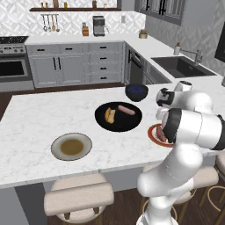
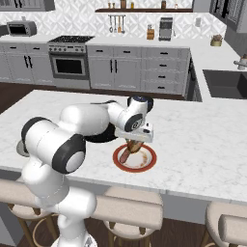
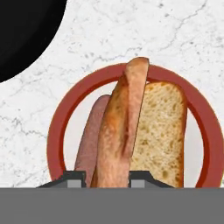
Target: Place one bun and one sausage from the bowl on each plate.
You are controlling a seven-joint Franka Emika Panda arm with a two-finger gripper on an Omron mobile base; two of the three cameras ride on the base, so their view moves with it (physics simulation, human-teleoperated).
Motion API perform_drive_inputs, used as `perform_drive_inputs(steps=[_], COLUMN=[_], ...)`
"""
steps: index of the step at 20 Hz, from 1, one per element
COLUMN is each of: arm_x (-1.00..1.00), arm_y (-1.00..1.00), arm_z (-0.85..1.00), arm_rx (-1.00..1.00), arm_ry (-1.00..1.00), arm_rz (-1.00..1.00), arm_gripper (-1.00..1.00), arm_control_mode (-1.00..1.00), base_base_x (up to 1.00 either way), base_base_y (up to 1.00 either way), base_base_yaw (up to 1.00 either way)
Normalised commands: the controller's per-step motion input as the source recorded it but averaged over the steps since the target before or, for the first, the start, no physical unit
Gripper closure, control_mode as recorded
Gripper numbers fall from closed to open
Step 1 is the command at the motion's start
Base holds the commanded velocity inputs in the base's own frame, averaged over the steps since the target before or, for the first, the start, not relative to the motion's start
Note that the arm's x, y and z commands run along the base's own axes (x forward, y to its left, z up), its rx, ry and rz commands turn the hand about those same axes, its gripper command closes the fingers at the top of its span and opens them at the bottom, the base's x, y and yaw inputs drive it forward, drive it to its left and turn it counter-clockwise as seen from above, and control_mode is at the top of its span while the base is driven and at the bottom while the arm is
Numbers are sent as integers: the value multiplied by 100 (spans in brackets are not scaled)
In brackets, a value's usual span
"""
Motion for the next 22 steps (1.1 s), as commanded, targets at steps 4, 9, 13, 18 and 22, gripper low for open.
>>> perform_drive_inputs(steps=[4, 9, 13, 18, 22], arm_x=[4, 22, 1, -5, 0], arm_y=[-40, 0, 0, 0, 0], arm_z=[-72, -57, -20, 0, 0], arm_rx=[-2, -2, 0, 0, 0], arm_ry=[3, 0, 0, 0, 0], arm_rz=[9, 0, 0, 0, 0], arm_gripper=[100, 100, 100, 100, 100], arm_control_mode=[-100, -100, -100, -100, -100], base_base_x=[0, 0, 0, 0, 0], base_base_y=[0, 0, 0, 0, 0], base_base_yaw=[0, 0, 0, 0, 0])
